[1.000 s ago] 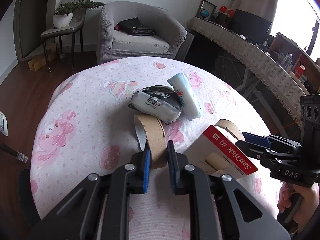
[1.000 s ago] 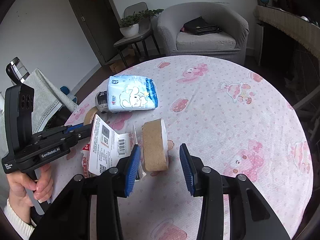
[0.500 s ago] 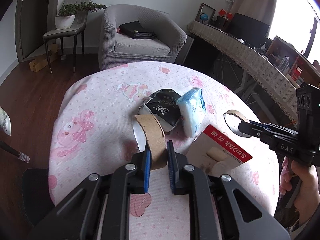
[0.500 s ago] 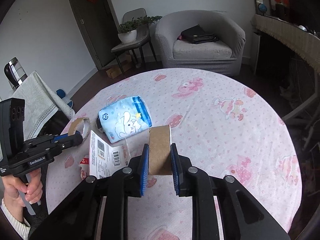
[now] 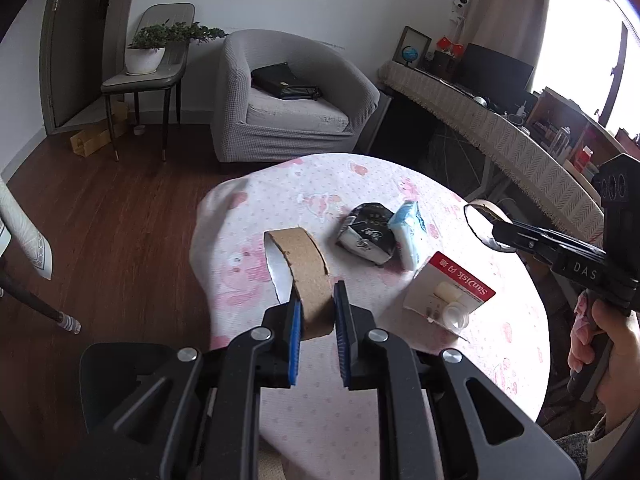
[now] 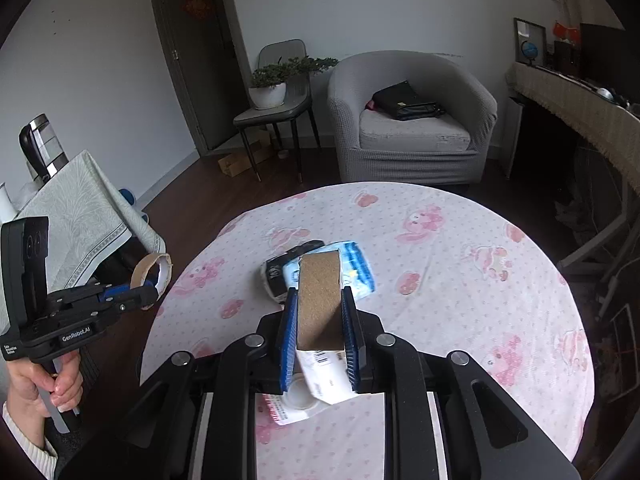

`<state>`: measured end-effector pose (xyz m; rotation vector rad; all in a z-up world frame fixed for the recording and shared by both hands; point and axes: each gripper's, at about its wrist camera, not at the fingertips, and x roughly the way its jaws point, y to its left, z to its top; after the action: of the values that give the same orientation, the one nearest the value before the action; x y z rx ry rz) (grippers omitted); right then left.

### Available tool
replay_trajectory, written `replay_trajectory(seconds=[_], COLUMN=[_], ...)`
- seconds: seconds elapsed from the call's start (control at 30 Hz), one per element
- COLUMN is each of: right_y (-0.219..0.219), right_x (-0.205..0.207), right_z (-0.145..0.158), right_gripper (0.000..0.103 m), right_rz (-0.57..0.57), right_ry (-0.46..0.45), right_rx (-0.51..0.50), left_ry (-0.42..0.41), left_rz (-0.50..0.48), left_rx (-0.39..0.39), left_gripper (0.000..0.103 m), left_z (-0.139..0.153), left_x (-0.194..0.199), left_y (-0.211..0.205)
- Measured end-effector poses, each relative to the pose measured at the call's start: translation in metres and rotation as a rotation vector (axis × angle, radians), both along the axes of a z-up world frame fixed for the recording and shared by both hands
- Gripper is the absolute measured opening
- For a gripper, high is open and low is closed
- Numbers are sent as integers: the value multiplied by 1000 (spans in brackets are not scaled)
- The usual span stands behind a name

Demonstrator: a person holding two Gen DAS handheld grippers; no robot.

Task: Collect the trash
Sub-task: 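Grasp the brown tape roll with the left gripper while the right gripper grasps the cardboard strip, then carry the tape roll and cardboard strip over the green bin and open both grippers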

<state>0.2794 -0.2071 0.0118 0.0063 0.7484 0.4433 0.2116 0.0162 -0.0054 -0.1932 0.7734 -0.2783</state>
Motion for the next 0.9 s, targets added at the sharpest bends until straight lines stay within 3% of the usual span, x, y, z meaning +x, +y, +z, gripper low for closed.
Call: replay_trajectory(seconds=[0.2,0.3,0.43,0.6,0.9], right_y=[53,82,122,183,238], right_x=[-9,-11,1,7,14], right_z=[7,16,17,-3,-23], right_gripper=[21,21,21,21,21], right_rz=[60,104,163,261,337], right_ry=[21,-16,-15,-14,70], right_rx=[-34,-88,-18,-56,-34], left_ry=[-6,-8,9,52,169], left_rz=[56,89,127,158,213], left_rx=[15,16,46,123,135], left_gripper=[17,17,17,17,17], left_z=[5,6,-1,-20,-75], left_x=[-16,-19,-21,-24,-24], left_y=[45,65,84,101,141])
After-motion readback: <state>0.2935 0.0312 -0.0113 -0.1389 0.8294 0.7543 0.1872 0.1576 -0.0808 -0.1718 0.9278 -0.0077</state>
